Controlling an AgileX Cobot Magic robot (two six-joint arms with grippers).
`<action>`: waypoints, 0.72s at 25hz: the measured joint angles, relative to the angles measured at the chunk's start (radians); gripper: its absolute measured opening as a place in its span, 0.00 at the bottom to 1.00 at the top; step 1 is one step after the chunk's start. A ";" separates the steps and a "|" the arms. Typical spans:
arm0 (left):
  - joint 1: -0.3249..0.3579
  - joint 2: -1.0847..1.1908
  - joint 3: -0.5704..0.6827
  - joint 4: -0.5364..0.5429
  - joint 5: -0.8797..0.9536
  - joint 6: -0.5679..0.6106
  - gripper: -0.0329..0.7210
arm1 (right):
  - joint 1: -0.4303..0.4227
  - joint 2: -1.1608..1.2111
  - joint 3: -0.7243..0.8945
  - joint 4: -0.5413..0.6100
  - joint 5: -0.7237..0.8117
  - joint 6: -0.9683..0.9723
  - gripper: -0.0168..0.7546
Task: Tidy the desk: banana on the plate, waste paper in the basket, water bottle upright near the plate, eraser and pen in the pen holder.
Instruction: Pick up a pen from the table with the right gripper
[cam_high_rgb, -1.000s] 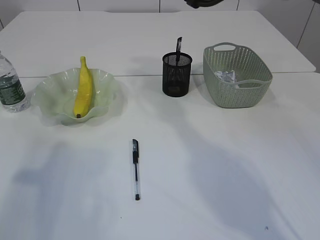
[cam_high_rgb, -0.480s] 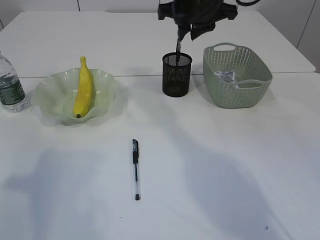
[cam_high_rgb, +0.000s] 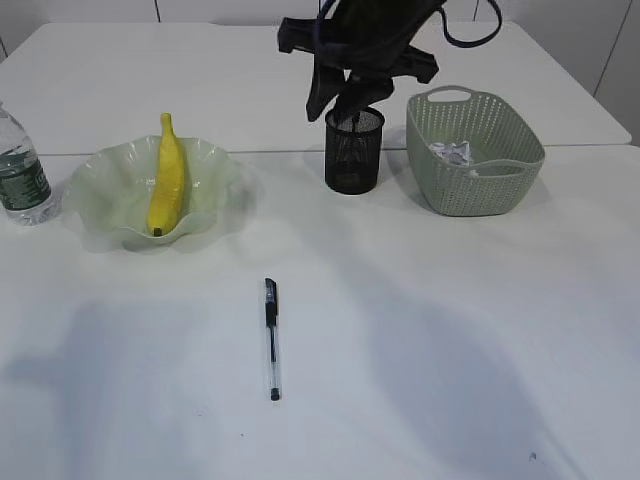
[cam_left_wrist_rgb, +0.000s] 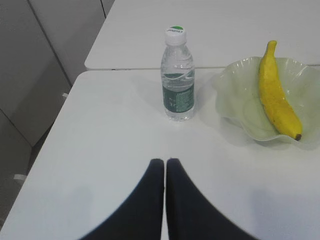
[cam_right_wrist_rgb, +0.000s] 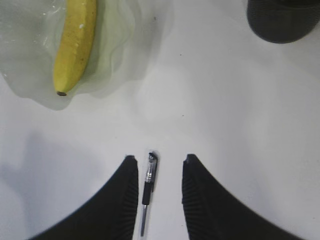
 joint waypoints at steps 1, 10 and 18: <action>0.000 0.000 0.000 0.000 0.005 0.000 0.01 | 0.000 0.000 0.000 0.019 0.000 0.000 0.32; 0.000 0.000 0.000 0.000 0.028 0.000 0.01 | 0.013 0.031 0.000 0.079 0.000 -0.007 0.32; 0.000 0.000 0.000 0.000 0.033 0.000 0.01 | 0.104 0.130 0.000 0.060 0.000 0.060 0.34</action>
